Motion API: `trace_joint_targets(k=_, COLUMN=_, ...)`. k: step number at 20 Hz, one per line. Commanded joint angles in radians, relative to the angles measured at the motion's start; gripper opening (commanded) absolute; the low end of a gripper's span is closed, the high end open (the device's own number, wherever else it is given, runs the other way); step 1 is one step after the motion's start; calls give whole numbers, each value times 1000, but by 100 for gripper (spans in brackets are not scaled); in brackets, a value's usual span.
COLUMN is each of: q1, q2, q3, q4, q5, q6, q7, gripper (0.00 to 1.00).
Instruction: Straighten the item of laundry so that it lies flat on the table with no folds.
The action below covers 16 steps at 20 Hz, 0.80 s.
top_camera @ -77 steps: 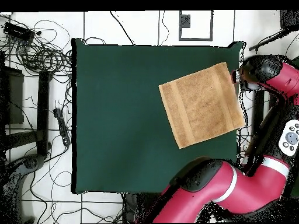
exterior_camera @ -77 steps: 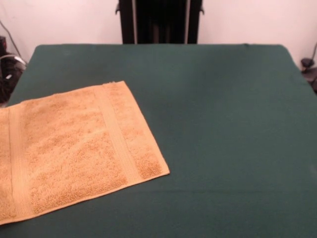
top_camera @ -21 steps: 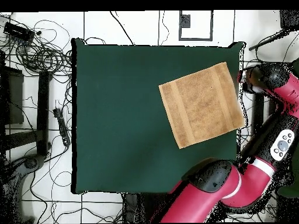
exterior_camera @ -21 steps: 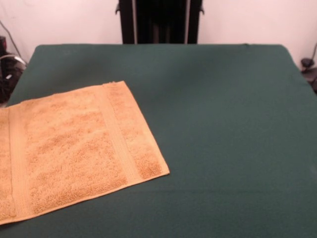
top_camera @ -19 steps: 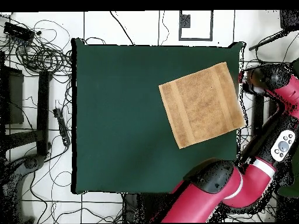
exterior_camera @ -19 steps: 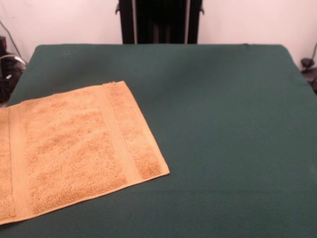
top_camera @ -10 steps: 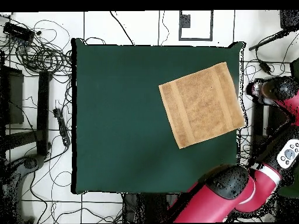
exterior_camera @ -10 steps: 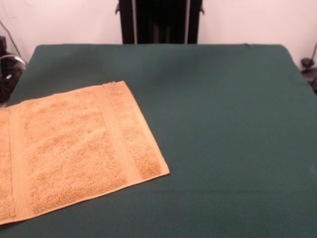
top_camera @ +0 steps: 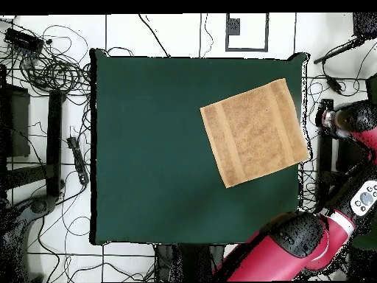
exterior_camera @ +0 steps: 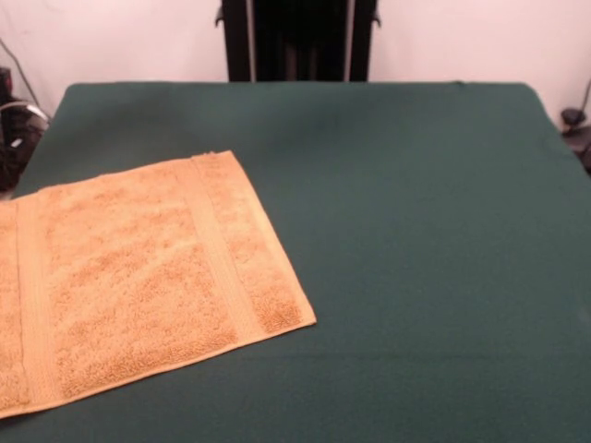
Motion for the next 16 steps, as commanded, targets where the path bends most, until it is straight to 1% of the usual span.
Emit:
trace_joint_targets(k=1, q1=54, q2=20, q3=198, q4=137, q5=-115, q6=61, q7=-77, gripper=100)
trace_joint_targets(k=3, q1=73, q2=16, q3=216, q4=136, q5=-147, q6=61, q7=-74, gripper=100)
trace_joint_targets(k=4, q1=84, q2=15, q3=222, q4=135, q5=-160, q6=59, q7=-55, gripper=100)
trace_joint_targets(k=9, q1=125, q2=8, q3=253, q4=129, q5=-222, q6=52, q7=94, gripper=100)
trace_joint_targets(k=11, q1=135, q2=7, q3=265, q4=128, q5=-244, q6=50, q7=123, gripper=100)
trace_joint_targets(k=14, q1=153, q2=4, q3=264, q4=132, q5=-254, q6=55, q7=167, gripper=100)
trace_joint_targets(k=16, q1=169, q2=0, q3=264, q4=132, q5=-268, q6=84, q7=184, gripper=100)
